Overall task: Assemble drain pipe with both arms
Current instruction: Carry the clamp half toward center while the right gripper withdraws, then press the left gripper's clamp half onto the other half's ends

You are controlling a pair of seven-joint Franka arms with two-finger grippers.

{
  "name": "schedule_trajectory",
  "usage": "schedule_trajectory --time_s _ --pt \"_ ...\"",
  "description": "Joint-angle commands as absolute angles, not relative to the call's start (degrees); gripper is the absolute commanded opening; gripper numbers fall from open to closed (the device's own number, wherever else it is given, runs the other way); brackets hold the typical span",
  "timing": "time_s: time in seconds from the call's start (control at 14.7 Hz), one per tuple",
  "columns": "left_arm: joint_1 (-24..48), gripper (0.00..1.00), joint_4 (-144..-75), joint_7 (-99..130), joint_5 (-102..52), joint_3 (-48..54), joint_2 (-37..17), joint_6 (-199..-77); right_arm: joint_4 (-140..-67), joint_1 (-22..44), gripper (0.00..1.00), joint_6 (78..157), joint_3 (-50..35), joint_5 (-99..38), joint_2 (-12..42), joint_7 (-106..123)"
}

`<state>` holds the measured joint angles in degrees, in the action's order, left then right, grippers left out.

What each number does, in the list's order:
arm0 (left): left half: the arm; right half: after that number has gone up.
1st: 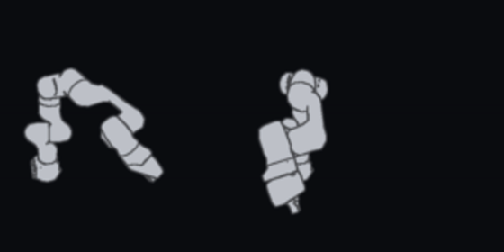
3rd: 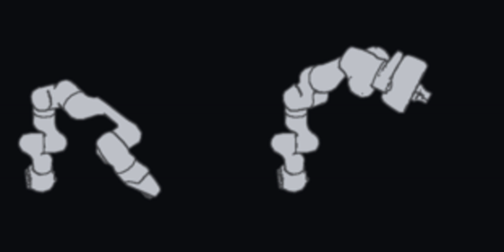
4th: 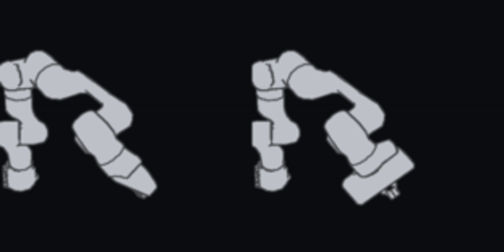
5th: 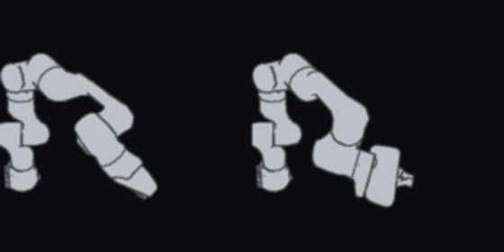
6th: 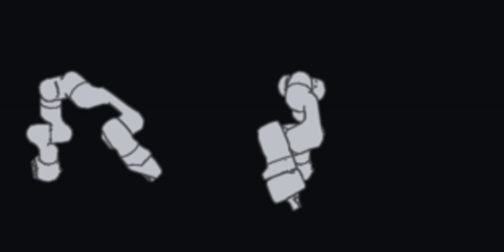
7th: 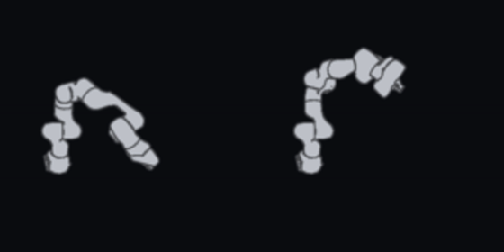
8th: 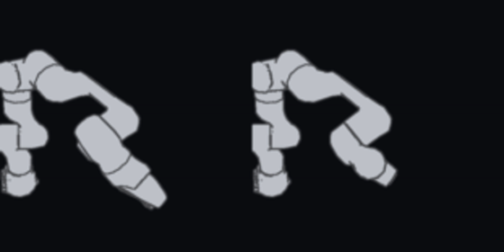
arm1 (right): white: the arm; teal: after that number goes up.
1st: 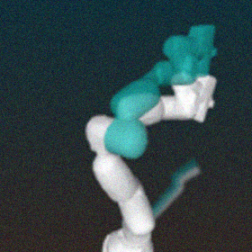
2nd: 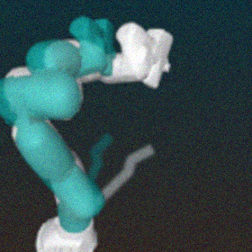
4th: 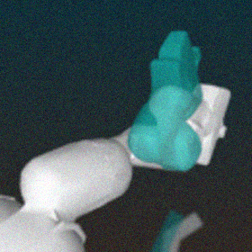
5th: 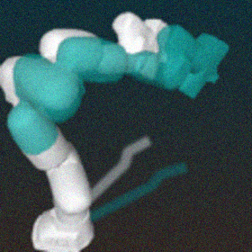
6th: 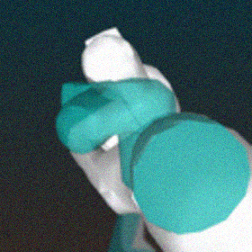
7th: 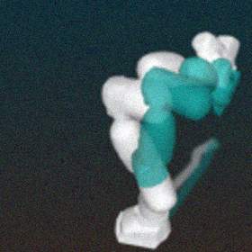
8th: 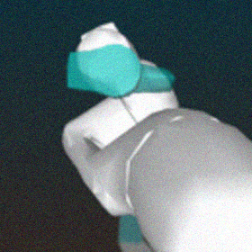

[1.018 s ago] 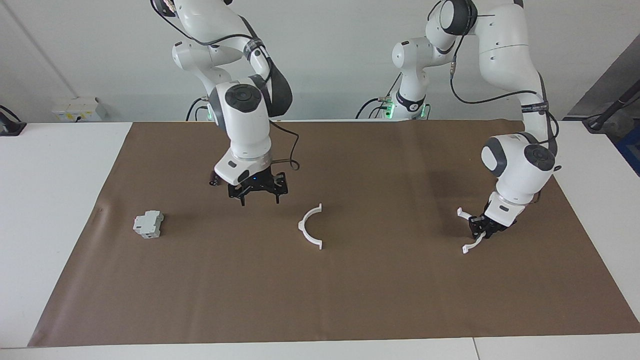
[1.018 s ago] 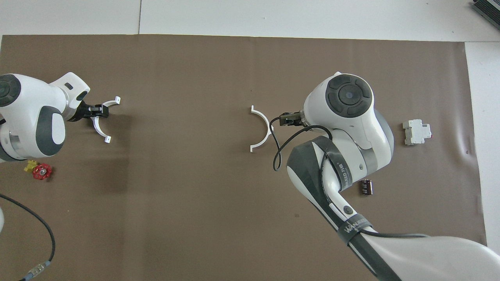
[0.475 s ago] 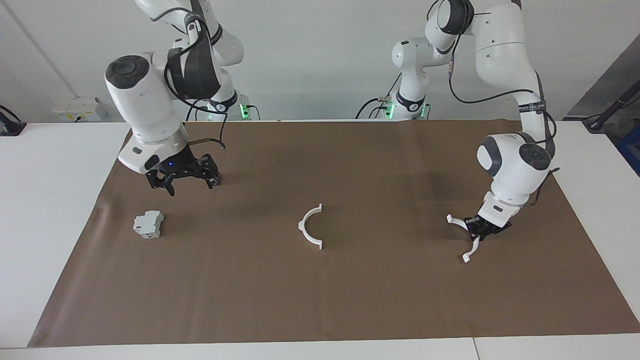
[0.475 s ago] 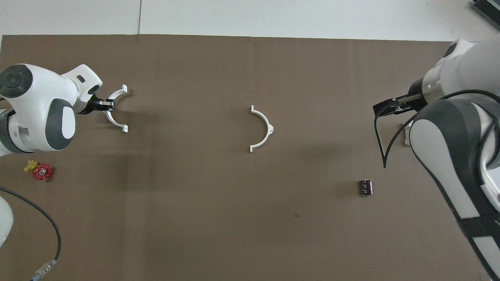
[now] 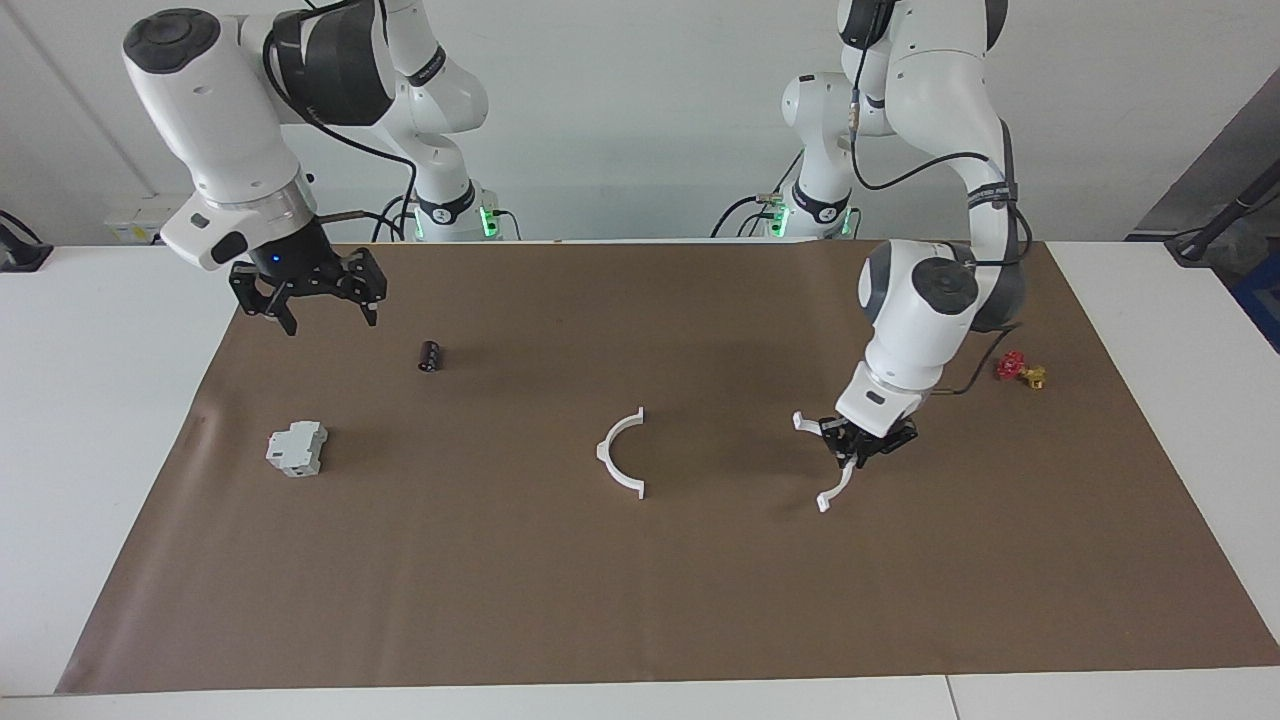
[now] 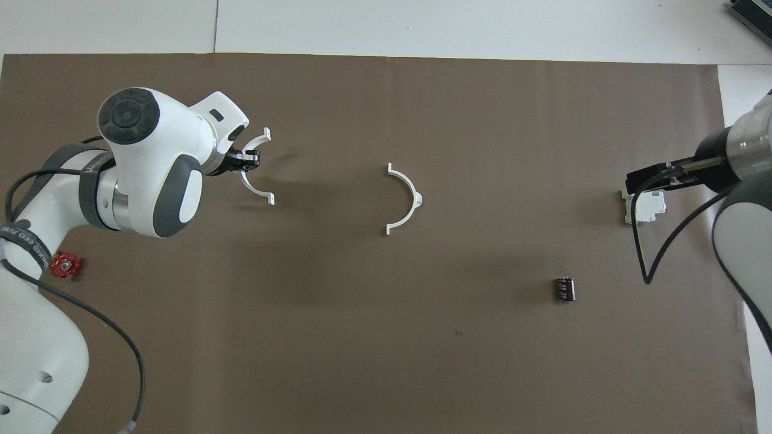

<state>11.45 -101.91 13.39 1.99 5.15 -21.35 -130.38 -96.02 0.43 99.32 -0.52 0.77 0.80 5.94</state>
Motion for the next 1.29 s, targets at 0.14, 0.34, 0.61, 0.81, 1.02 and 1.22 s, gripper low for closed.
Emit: schedule_trajectory --time_s 0.14,0.34,0.61,0.81,1.02,1.22 --pt "16.69 0.0 -102.57 20.12 2.55 4.13 -20.22 -129.11 -97.65 -1.4 1.0 100.37 -0.35 -0.44 0.35 8.78" --pt "19.5 0.0 -102.13 22.84 2.64 4.04 -20.21 -128.23 -97.65 -2.28 1.0 100.2 0.52 -1.31 0.18 12.21" --pt "21.27 0.0 -102.48 23.9 2.81 4.13 -20.21 -129.11 -97.65 -2.37 1.0 100.2 0.53 -1.49 0.26 12.39" --pt "22.14 0.0 -102.31 25.75 2.9 4.22 -21.09 -133.39 -97.65 -2.46 1.0 100.02 0.53 -1.49 0.26 12.39" --pt "23.03 0.0 -102.22 25.4 3.25 4.22 -22.14 -137.55 -97.65 -2.46 1.0 100.2 0.61 -1.49 0.26 12.48" --pt "24.42 0.0 -102.04 25.49 5.09 4.22 -23.81 -138.68 -97.65 -2.46 1.0 100.28 0.62 -1.49 0.35 12.66"
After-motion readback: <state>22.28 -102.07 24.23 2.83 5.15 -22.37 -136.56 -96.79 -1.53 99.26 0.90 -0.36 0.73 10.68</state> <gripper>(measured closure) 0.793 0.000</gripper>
